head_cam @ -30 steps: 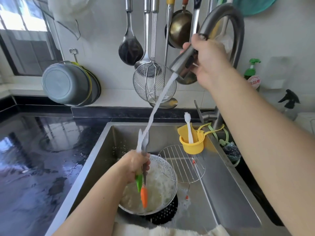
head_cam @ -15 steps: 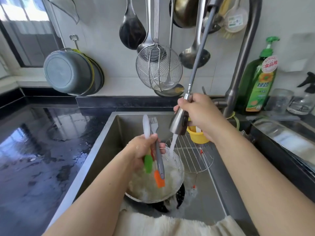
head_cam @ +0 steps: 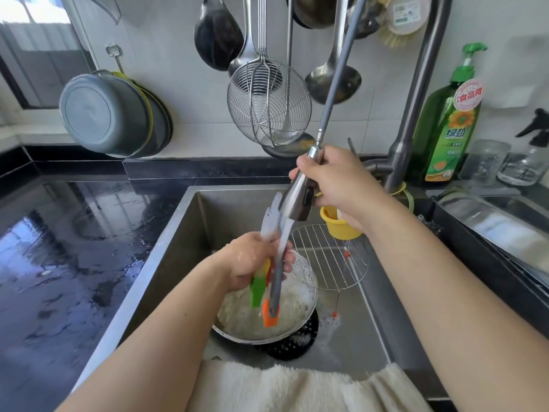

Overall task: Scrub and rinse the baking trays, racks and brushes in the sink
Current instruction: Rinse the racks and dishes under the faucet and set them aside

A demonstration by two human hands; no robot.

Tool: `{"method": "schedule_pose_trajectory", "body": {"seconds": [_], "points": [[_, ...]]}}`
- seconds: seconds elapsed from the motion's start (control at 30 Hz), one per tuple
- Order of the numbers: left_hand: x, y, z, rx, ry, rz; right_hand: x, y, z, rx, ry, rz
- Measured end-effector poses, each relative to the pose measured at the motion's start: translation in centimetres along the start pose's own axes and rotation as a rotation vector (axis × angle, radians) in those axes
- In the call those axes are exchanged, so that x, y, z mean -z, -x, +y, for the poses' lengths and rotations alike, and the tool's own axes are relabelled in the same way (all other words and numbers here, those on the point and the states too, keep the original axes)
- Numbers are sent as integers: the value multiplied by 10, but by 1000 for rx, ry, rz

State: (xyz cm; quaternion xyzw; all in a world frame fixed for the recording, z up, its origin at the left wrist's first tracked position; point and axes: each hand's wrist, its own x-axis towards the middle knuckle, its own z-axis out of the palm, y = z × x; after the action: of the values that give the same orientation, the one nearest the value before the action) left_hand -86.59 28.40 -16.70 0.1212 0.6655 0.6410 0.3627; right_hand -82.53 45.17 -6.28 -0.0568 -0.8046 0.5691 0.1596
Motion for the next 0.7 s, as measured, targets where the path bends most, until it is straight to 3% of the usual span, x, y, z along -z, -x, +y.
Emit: {"method": "schedule_pose_trajectory", "body": {"seconds": [0.17,0.3,0.57,0.7], "points": [[-1,-1,-2,41,-113,-64,7,-7,11,41,102,55],[-2,0,-5,88,-116,-23,17,-9,15,33,184,98],[2,-5,-15,139,-585,-40,5,-10,14,44,29,39],[-2,-4,-13,136,-402,-7,4,-10,14,46,-9,10]]}}
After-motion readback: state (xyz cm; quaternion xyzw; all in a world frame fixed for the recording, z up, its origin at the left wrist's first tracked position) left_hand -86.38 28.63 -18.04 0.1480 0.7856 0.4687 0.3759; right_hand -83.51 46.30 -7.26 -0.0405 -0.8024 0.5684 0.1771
